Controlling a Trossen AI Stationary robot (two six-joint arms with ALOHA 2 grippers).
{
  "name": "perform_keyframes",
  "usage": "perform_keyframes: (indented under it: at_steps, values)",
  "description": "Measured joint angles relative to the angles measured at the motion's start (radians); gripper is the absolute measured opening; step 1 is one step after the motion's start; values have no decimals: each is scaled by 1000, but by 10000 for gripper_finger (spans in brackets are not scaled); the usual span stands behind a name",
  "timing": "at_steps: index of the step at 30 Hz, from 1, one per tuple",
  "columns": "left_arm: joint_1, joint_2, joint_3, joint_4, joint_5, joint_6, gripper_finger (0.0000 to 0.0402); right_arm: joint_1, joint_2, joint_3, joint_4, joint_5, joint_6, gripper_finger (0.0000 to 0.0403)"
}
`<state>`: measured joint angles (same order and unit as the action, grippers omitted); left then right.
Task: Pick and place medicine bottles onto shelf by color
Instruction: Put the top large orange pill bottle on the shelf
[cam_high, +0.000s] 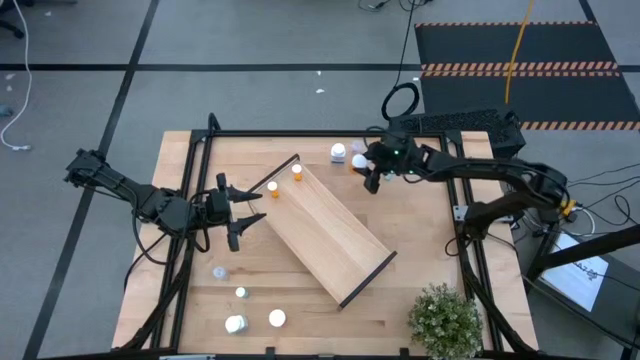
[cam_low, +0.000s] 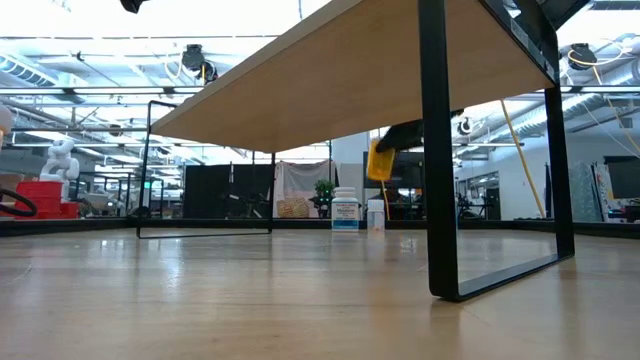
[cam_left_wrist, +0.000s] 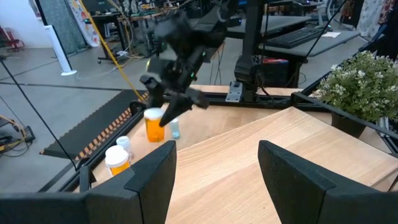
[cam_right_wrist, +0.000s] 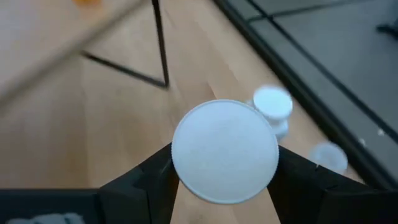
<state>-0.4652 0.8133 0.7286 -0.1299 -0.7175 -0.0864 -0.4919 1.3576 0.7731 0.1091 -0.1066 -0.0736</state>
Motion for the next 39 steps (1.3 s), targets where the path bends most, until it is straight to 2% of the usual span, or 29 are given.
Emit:
perform_keyframes:
  at_steps: [8, 16, 22, 28, 36, 39]
  values:
    - [0, 0, 0, 1, 0, 10, 230, 80, -149, 43, -24, 0, 69, 202]
    - [0, 0, 0, 0, 0, 13, 230, 206, -156, 220, -139, 5, 150, 203]
    - [0, 0, 0, 0, 0, 13, 230, 284, -100, 351, -235, 54, 166, 203]
    - [0, 0, 0, 0, 0, 11, 230, 339, 12, 501, -349, 82, 157, 203]
    - [0, 0, 0, 0, 0, 5, 230, 355, 175, 678, -460, 80, 156, 203]
    - [0, 0, 0, 1, 0, 0, 230, 355, 215, 705, -468, 80, 156, 203]
